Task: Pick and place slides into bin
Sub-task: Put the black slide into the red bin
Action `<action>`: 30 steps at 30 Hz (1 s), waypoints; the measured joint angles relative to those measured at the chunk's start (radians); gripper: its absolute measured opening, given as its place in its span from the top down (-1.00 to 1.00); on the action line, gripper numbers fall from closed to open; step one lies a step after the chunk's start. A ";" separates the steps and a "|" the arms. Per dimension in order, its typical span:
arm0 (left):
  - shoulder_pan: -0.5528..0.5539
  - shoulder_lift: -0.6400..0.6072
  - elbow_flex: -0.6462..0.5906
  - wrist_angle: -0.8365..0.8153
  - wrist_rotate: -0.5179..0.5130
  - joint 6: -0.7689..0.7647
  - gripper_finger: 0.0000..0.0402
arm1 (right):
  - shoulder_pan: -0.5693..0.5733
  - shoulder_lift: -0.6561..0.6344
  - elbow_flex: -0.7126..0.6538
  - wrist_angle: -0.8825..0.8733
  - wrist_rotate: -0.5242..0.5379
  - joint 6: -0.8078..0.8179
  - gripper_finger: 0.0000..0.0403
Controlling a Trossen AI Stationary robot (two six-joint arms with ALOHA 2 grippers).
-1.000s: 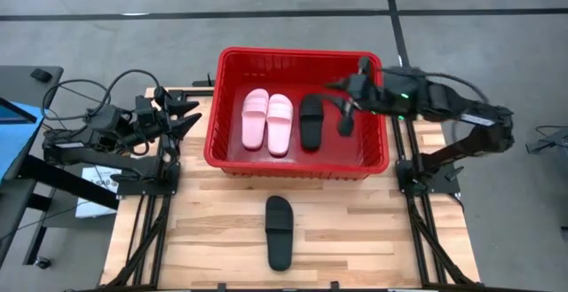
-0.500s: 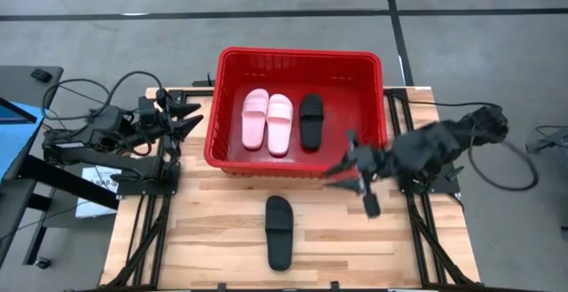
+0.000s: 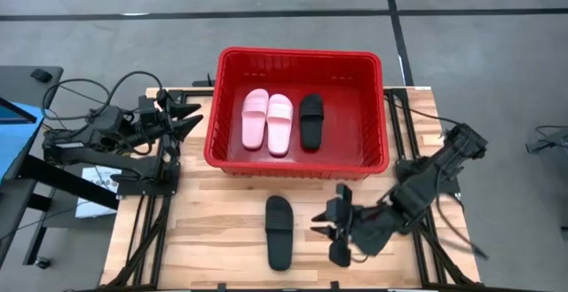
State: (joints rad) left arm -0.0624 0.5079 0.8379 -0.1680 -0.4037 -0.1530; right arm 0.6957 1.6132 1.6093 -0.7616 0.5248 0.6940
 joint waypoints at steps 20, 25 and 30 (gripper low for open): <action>0.000 0.000 0.000 -0.004 0.000 -0.018 0.18 | 0.018 0.382 0.000 0.037 -0.003 0.120 0.49; 0.000 0.000 0.000 -0.023 0.000 -0.020 0.18 | -0.007 0.421 0.000 0.074 -0.004 0.120 0.29; 0.000 0.000 0.000 -0.043 0.000 -0.025 0.18 | -0.037 0.423 -0.001 0.070 0.000 0.109 0.05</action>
State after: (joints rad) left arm -0.0624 0.5079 0.8379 -0.2111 -0.4034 -0.1783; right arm 0.6585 2.0361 1.6085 -0.6913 0.5251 0.8032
